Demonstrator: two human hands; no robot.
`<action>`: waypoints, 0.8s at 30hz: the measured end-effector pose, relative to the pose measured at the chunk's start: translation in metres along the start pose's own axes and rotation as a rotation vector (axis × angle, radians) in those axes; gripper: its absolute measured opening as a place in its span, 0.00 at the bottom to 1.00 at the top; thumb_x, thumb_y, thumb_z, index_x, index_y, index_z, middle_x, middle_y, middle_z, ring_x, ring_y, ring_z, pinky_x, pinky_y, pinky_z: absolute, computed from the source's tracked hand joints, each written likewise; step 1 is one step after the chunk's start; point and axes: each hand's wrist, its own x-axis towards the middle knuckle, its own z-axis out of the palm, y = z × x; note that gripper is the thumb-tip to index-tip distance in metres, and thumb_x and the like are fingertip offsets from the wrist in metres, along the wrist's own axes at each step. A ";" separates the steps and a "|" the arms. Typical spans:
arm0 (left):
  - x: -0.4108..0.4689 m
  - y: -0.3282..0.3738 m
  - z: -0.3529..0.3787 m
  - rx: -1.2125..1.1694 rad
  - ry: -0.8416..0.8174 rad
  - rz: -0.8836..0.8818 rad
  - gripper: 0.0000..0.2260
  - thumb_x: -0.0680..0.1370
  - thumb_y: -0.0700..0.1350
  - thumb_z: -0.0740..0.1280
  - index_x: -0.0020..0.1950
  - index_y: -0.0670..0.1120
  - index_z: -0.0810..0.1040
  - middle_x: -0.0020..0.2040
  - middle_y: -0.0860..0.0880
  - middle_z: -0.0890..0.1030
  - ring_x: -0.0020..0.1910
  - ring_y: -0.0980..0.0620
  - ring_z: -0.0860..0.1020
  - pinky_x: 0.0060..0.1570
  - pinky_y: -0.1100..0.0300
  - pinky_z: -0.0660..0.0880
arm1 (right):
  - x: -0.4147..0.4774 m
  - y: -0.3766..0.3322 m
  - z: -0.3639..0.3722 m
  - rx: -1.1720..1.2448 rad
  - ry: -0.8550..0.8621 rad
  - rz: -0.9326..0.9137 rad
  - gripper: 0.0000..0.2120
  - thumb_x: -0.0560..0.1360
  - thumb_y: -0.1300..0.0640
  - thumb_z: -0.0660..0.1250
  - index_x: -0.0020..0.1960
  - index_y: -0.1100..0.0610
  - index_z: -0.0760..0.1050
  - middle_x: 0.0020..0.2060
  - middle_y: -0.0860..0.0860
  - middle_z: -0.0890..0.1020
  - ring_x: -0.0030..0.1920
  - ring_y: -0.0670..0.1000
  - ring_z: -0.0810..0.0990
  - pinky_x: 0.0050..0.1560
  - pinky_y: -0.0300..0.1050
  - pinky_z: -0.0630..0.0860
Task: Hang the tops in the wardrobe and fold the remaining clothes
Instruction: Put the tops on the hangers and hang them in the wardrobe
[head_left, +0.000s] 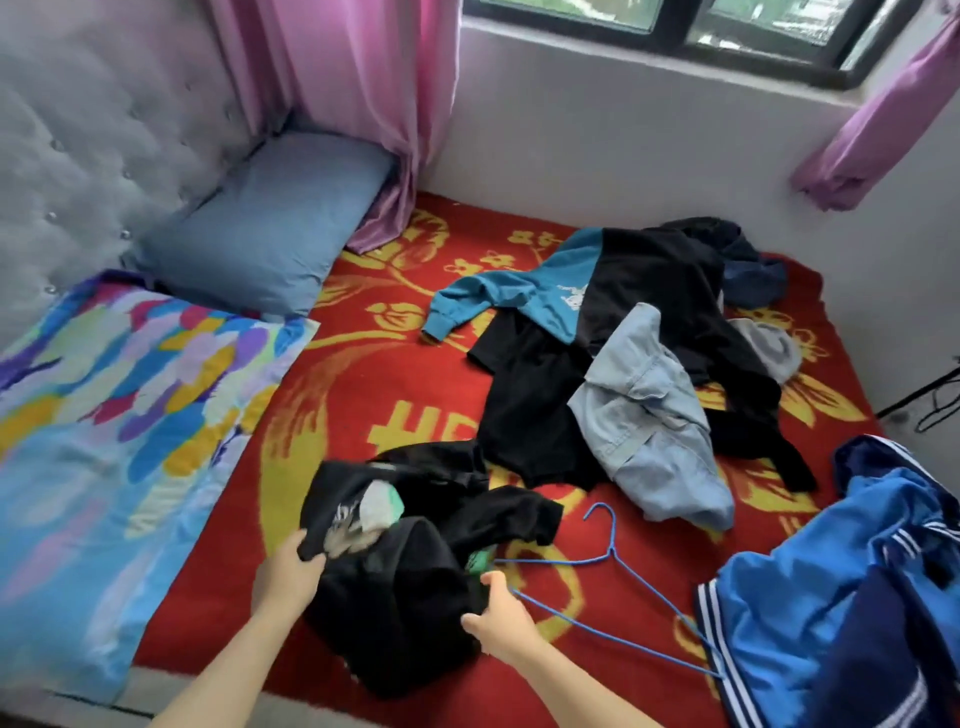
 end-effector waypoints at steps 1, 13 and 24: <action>0.004 -0.025 -0.001 0.037 -0.023 -0.045 0.14 0.76 0.40 0.66 0.62 0.44 0.76 0.55 0.40 0.80 0.53 0.39 0.77 0.45 0.54 0.71 | 0.002 -0.005 0.006 0.005 -0.009 0.039 0.25 0.73 0.55 0.63 0.68 0.56 0.60 0.48 0.53 0.76 0.45 0.53 0.77 0.54 0.46 0.75; 0.031 -0.144 -0.008 0.123 -0.239 -0.241 0.21 0.75 0.47 0.64 0.68 0.49 0.70 0.57 0.41 0.76 0.55 0.41 0.74 0.52 0.54 0.72 | 0.028 -0.061 0.039 -0.139 -0.019 0.081 0.18 0.75 0.55 0.60 0.64 0.56 0.68 0.46 0.50 0.76 0.47 0.51 0.76 0.52 0.42 0.71; 0.056 -0.115 -0.003 0.249 -0.204 -0.243 0.23 0.79 0.51 0.59 0.73 0.51 0.61 0.72 0.44 0.62 0.69 0.42 0.60 0.63 0.50 0.65 | 0.054 -0.081 0.034 -0.341 -0.045 0.050 0.18 0.78 0.55 0.58 0.67 0.56 0.65 0.49 0.51 0.77 0.48 0.50 0.74 0.46 0.41 0.67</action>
